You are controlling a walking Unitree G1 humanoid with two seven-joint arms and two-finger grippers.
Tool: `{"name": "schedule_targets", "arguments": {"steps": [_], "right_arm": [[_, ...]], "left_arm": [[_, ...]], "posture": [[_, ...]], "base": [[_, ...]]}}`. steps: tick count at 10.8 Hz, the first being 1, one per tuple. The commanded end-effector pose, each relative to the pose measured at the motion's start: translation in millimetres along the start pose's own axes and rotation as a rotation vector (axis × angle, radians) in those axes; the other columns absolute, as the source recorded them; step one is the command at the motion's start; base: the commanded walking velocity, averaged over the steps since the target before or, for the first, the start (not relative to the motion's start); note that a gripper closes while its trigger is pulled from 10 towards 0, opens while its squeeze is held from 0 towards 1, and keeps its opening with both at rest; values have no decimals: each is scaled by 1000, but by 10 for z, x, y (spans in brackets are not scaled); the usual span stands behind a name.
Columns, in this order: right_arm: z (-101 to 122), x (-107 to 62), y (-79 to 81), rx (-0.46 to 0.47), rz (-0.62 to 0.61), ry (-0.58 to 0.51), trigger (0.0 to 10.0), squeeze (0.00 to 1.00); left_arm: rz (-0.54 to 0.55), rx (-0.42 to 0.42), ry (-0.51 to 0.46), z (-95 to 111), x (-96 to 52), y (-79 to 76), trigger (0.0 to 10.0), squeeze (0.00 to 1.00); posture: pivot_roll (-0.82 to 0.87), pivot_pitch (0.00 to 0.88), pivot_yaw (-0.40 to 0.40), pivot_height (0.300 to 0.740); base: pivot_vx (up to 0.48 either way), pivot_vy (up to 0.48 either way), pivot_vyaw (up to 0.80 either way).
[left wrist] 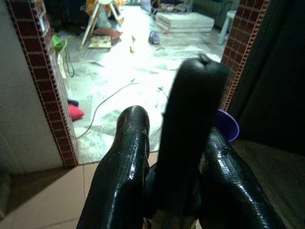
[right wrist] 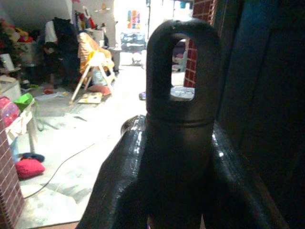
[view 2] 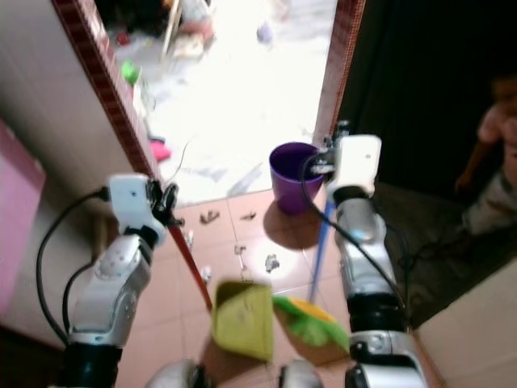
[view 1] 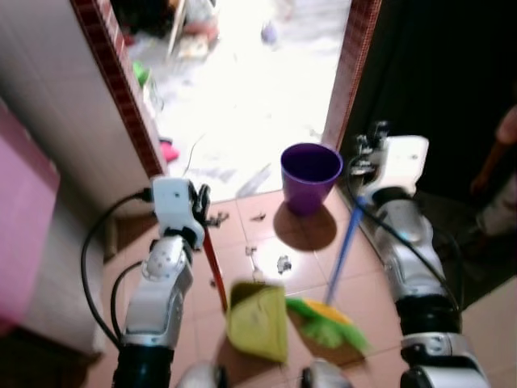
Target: Sweep floor
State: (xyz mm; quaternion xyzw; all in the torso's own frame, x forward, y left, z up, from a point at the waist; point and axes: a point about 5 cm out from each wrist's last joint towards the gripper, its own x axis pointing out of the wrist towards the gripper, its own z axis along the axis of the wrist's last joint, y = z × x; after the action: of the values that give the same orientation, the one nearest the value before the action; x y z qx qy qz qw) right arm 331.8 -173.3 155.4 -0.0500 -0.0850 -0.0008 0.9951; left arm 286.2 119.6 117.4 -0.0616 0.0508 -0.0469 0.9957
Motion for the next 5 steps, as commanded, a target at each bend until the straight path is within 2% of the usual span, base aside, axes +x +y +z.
{"name": "schedule_targets", "arguments": {"steps": [1, 4, 5], "right_arm": [[91, 44, 140, 9, 45, -37, 10000, 0], [93, 51, 171, 6, 51, -40, 10000, 0], [87, 44, 163, -2, 43, -39, 10000, 0]], "left_arm": [[2, -8, -48, 123, -1, 45, 10000, 0], [2, 5, -51, 142, -6, 60, 10000, 0], [53, 19, -73, 153, -8, 109, 10000, 0]], "posture": [[-81, 0, 45, 740], [-78, 0, 46, 740], [-78, 0, 50, 740]], "base": [[0, 461, 0], [0, 467, 0], [0, 480, 0]]}}
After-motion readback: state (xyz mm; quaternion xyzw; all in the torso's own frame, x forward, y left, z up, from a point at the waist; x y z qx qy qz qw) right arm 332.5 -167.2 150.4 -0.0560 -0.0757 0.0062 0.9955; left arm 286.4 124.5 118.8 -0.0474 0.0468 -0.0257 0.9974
